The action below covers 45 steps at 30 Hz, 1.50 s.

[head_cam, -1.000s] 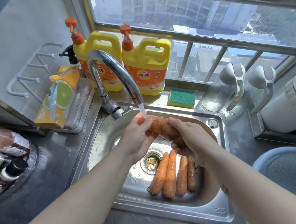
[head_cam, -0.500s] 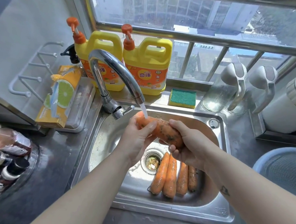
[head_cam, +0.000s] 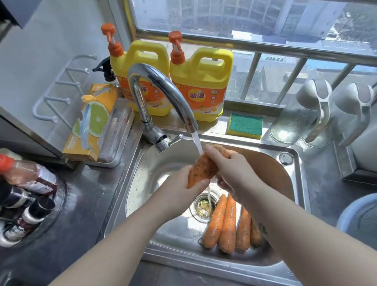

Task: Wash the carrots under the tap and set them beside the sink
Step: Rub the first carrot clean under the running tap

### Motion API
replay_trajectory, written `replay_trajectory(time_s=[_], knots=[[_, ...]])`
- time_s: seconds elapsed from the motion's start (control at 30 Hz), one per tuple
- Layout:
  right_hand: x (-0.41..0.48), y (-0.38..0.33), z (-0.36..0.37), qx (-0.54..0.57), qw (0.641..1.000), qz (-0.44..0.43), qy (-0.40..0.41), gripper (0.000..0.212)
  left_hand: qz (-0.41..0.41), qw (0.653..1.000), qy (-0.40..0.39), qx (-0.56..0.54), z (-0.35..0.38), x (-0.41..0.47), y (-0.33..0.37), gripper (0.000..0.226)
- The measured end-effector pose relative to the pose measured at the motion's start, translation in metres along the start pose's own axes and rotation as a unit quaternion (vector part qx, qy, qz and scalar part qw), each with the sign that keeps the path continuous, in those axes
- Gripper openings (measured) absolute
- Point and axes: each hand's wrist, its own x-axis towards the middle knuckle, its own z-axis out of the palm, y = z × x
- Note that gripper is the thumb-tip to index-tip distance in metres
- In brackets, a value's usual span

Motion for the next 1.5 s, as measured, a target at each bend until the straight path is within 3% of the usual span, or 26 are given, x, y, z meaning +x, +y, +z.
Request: replay_trajectory(time_s=[0.07, 0.17, 0.23, 0.3, 0.4, 0.5, 0.6, 0.7, 0.73, 0.83, 0.93, 1.03, 1.1, 1.27, 1.37, 1.43, 1.5], knots=[[0.007, 0.007, 0.016, -0.018, 0.999, -0.036, -0.005, 0.039, 0.006, 1.0, 0.01, -0.02, 0.001, -0.001, 0.003, 0.012], [0.01, 0.026, 0.032, -0.018, 0.999, -0.028, 0.004, 0.081, 0.015, 0.999, 0.018, -0.038, 0.001, 0.0, 0.004, 0.009], [0.008, 0.035, 0.039, -0.011, 1.0, -0.023, -0.012, 0.094, 0.012, 0.998, 0.011, -0.062, -0.001, 0.001, 0.003, 0.017], [0.007, 0.033, 0.042, 0.001, 0.999, -0.034, -0.018, 0.083, 0.011, 0.998, 0.0, -0.065, -0.004, 0.0, 0.005, 0.017], [0.011, 0.022, 0.037, -0.006, 0.996, -0.093, -0.011, 0.039, -0.006, 0.999, -0.017, -0.041, -0.007, -0.001, 0.009, 0.018], [0.004, 0.014, 0.033, 0.005, 0.992, -0.101, -0.071, 0.023, -0.03, 0.996, -0.034, -0.076, -0.012, -0.002, 0.011, 0.021], [-0.002, 0.015, 0.03, 0.002, 0.992, -0.042, -0.12, 0.056, -0.051, 0.989, -0.056, -0.126, -0.017, -0.001, 0.014, 0.014], [0.001, 0.014, 0.029, -0.026, 0.996, -0.065, -0.058, 0.025, -0.036, 0.99, -0.081, -0.109, -0.016, -0.003, 0.017, 0.014], [0.003, 0.015, 0.029, -0.028, 0.997, -0.069, -0.033, 0.024, -0.032, 0.99, -0.089, -0.107, -0.015, -0.005, 0.018, 0.014], [-0.001, 0.02, 0.033, 0.022, 0.998, -0.041, -0.04, 0.024, -0.044, 0.988, -0.089, -0.119, -0.017, -0.009, 0.019, 0.012], [-0.003, 0.025, 0.038, 0.038, 0.997, 0.0, -0.072, 0.056, -0.061, 0.981, -0.097, -0.156, -0.02, -0.01, 0.018, 0.016], [-0.003, 0.017, 0.041, 0.016, 1.0, -0.02, -0.01, 0.033, -0.052, 0.984, -0.095, -0.14, -0.018, -0.011, 0.019, 0.017], [-0.004, 0.013, 0.04, 0.026, 1.0, -0.016, 0.0, 0.042, -0.049, 0.986, -0.09, -0.129, -0.017, -0.012, 0.018, 0.013], [-0.007, 0.019, 0.037, 0.031, 0.997, 0.019, -0.063, 0.024, -0.104, 0.964, -0.099, -0.225, -0.02, -0.014, 0.019, 0.006], [-0.006, 0.014, 0.039, 0.025, 0.999, 0.009, -0.042, 0.02, -0.067, 0.983, -0.081, -0.15, -0.017, -0.014, 0.017, 0.011], [-0.006, 0.01, 0.037, 0.037, 0.999, 0.028, -0.028, 0.034, -0.058, 0.991, -0.068, -0.104, -0.017, -0.015, 0.016, 0.025], [-0.006, 0.009, 0.033, 0.087, 0.993, 0.066, -0.054, 0.038, -0.072, 0.985, -0.07, -0.139, -0.02, -0.017, 0.016, 0.022]])
